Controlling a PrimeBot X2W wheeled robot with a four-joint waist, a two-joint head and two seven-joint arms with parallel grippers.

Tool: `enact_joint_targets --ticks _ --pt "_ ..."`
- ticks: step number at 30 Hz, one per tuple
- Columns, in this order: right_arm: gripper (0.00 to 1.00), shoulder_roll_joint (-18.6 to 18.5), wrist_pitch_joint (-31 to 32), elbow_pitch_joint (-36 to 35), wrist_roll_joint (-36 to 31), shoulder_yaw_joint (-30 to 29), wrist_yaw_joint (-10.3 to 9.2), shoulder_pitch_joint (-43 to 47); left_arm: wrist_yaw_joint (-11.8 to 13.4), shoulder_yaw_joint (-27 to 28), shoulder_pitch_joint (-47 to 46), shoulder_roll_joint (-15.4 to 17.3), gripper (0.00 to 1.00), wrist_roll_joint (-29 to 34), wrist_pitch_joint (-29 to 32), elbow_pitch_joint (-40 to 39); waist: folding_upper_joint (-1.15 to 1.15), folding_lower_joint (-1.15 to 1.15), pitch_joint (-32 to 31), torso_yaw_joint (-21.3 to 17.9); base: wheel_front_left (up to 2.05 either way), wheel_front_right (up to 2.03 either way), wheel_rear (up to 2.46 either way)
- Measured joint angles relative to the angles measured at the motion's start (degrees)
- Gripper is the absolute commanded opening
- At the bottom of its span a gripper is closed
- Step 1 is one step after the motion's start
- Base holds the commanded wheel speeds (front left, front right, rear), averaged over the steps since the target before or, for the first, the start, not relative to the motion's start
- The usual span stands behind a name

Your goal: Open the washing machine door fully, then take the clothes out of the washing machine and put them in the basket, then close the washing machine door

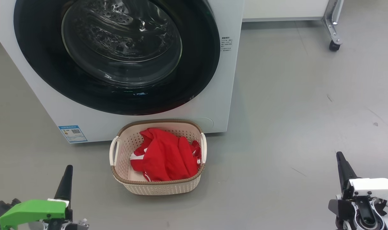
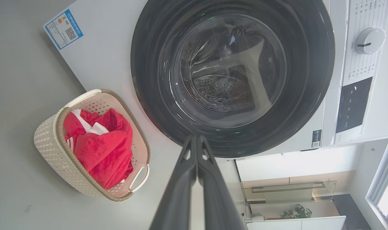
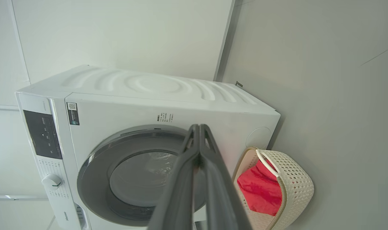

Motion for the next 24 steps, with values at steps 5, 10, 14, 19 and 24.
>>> enact_joint_targets --ticks 5,10,14,19,24 --pt "0.00 -0.04 0.92 0.52 3.79 -0.46 0.52 -0.87 -0.05 0.62 -0.07 -0.04 0.00 -3.56 0.79 0.46 0.00 0.00 -0.22 -0.16 0.00 0.00 0.00" --pt "0.00 -0.10 1.44 0.92 6.10 -0.74 0.55 -1.48 -0.48 1.30 -0.13 -0.07 0.00 -5.98 1.30 0.84 0.00 0.00 -0.33 -0.25 0.00 0.00 0.00" --pt "0.00 -0.11 1.44 0.98 6.10 -0.75 0.55 -1.59 -0.48 1.37 -0.21 -0.07 0.00 -5.98 1.30 0.93 0.00 0.00 -0.33 -0.25 0.00 0.00 0.00" --pt "0.00 -0.11 1.44 1.03 6.10 -0.77 0.55 -1.59 -0.48 1.40 -0.37 -0.08 0.00 -5.98 1.30 1.08 0.00 0.00 -0.33 -0.25 0.00 0.00 0.00" --pt "0.00 -0.11 1.44 1.14 6.10 -0.78 0.63 -1.60 -0.48 1.42 -0.66 -0.09 0.00 -5.98 1.30 1.18 0.00 0.00 -0.34 -0.25 0.00 0.00 0.00"
